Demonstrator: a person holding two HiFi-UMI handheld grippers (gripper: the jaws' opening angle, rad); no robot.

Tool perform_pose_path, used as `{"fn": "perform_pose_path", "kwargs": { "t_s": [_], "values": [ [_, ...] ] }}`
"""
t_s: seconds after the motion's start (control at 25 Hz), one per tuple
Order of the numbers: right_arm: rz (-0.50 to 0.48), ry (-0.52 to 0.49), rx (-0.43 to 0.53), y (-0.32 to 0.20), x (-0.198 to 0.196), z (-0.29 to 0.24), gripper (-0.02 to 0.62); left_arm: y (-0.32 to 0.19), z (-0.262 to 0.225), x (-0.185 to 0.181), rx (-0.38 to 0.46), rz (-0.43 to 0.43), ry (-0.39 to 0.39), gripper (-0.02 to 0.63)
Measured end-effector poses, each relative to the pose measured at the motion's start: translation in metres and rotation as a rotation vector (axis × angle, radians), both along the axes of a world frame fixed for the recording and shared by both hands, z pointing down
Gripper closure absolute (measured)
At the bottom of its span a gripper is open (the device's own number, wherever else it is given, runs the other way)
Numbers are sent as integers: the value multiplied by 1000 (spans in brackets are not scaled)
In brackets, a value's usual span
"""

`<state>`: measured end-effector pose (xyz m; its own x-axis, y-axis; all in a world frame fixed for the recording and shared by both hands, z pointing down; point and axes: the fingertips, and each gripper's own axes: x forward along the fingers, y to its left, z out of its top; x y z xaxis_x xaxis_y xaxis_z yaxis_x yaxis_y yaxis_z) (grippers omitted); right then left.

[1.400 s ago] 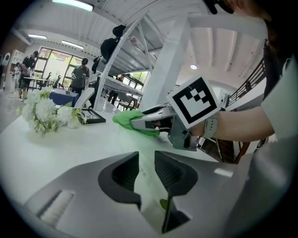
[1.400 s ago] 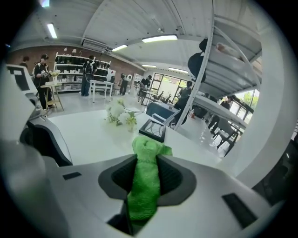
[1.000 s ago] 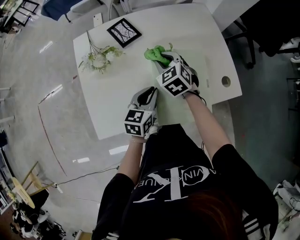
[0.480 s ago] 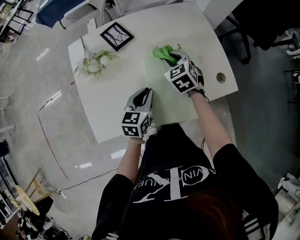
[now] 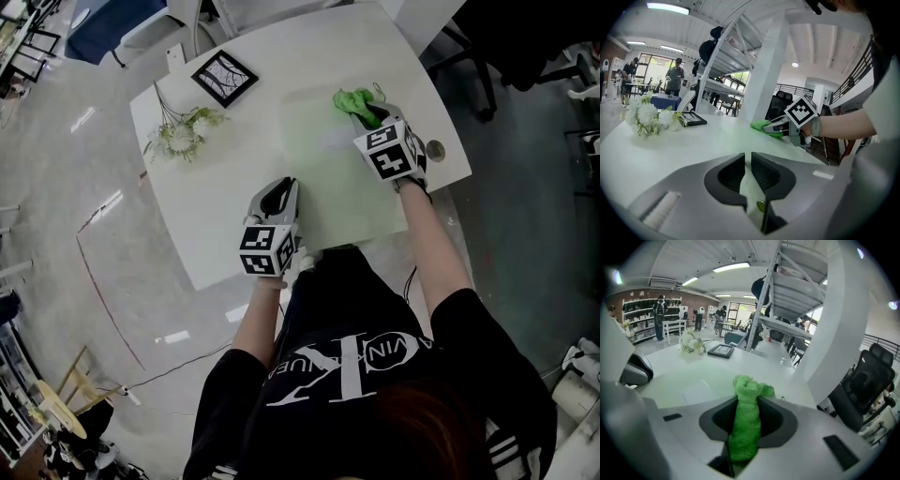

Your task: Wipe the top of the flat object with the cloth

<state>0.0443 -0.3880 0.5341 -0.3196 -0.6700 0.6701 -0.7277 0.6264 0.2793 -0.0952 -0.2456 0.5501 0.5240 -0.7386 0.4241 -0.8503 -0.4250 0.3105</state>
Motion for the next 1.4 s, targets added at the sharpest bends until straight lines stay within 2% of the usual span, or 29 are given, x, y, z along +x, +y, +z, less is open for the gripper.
{"fn": "perform_pose_path", "kwargs": {
  "t_s": [0.32,0.52,0.68,0.76,0.8,1.04,1.24,1.4],
  "values": [
    [106,22,0,2,47,0,489,0,-1,0,1,-1,-4,552],
    [187,-44,-26,5,68,4,489,2,-1,1,0,-15,0,554],
    [223,-68,63,5,70,-17,489,0,-5,0,8,-30,23,550],
    [194,-114,97,13,57,-33,489,2,-8,-2,17,-31,35,542],
    [166,-134,99,18,46,-38,489,3,-9,-3,18,-29,43,514],
    [-15,-224,35,60,-32,-41,489,20,-7,1,-2,-10,55,470],
    [-133,-247,-23,92,-83,-32,489,34,-4,0,-20,-8,56,465],
    [-223,-225,-53,113,-111,-26,489,42,-2,-2,-31,-12,64,465]
  ]
}}
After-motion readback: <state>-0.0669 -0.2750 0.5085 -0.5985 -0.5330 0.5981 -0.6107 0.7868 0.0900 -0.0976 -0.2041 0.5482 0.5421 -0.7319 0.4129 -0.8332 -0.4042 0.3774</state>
